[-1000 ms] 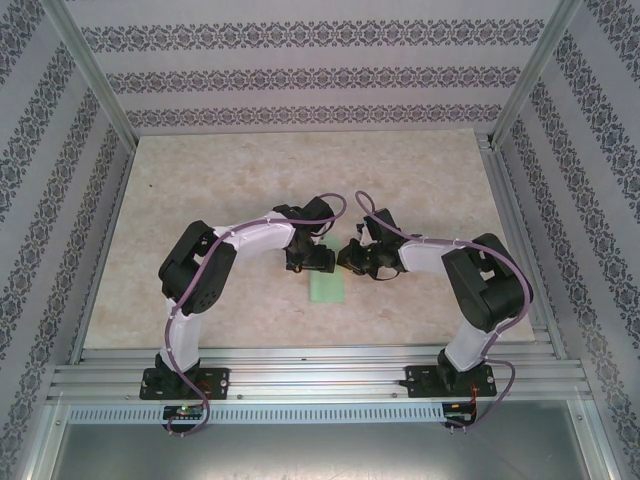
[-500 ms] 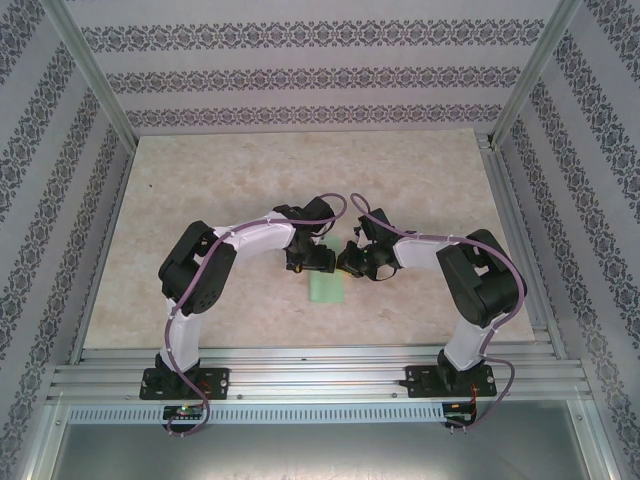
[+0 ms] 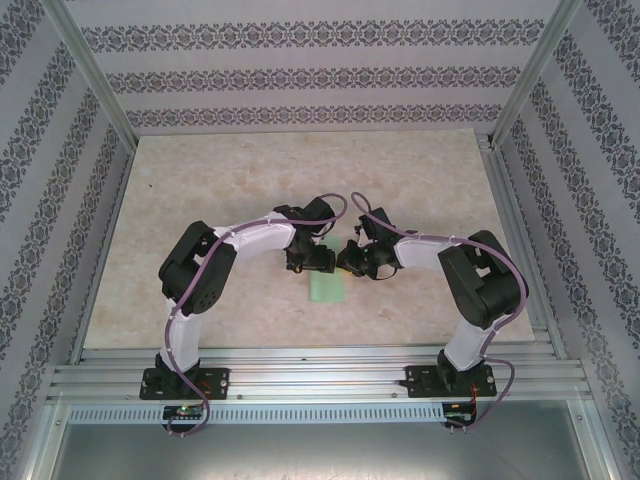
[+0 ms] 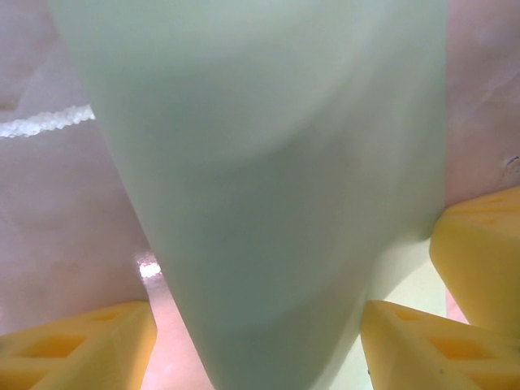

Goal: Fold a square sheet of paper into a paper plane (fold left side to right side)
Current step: Hold the square sheet of paper at the center of the table.

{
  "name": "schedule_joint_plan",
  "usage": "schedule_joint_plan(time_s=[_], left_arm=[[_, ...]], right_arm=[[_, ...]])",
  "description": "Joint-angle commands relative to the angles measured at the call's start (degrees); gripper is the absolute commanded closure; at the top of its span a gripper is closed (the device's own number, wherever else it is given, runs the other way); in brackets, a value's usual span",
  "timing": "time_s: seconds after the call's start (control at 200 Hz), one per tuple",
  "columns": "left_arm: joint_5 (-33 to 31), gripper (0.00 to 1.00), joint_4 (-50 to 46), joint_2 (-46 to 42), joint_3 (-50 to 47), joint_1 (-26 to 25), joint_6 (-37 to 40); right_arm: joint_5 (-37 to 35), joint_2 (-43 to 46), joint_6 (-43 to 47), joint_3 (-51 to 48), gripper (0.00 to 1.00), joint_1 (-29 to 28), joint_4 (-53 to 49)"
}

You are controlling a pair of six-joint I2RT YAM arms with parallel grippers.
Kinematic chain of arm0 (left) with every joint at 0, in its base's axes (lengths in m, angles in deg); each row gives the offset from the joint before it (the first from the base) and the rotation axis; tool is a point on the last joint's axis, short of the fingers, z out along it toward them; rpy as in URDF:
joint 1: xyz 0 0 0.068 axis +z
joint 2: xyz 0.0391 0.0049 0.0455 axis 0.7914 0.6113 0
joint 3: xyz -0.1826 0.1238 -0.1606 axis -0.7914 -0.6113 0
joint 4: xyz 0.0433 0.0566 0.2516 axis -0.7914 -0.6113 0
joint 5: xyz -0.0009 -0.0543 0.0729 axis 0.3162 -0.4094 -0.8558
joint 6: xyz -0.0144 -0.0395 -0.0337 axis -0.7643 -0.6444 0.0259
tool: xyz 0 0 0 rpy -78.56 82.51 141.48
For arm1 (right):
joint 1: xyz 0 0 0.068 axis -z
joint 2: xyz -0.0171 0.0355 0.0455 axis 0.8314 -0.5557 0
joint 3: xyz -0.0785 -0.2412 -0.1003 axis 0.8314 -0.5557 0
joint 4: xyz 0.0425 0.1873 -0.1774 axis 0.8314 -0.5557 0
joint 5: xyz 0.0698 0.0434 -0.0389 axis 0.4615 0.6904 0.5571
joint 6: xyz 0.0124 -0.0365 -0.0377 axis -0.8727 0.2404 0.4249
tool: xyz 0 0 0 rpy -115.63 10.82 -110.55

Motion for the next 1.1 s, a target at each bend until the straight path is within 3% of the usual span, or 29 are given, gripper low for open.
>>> schedule_joint_plan(time_s=[0.0, 1.099], left_arm=[[2.9, 0.31, 7.1, 4.2, -2.2, -2.3, 0.8], [2.5, 0.30, 7.6, 4.5, -0.7, -1.1, -0.5]], right_arm=[[-0.1, 4.2, 0.1, -0.5, 0.86, 0.5, 1.9], [-0.7, 5.2, 1.3, -0.9, 0.86, 1.5, -1.2]])
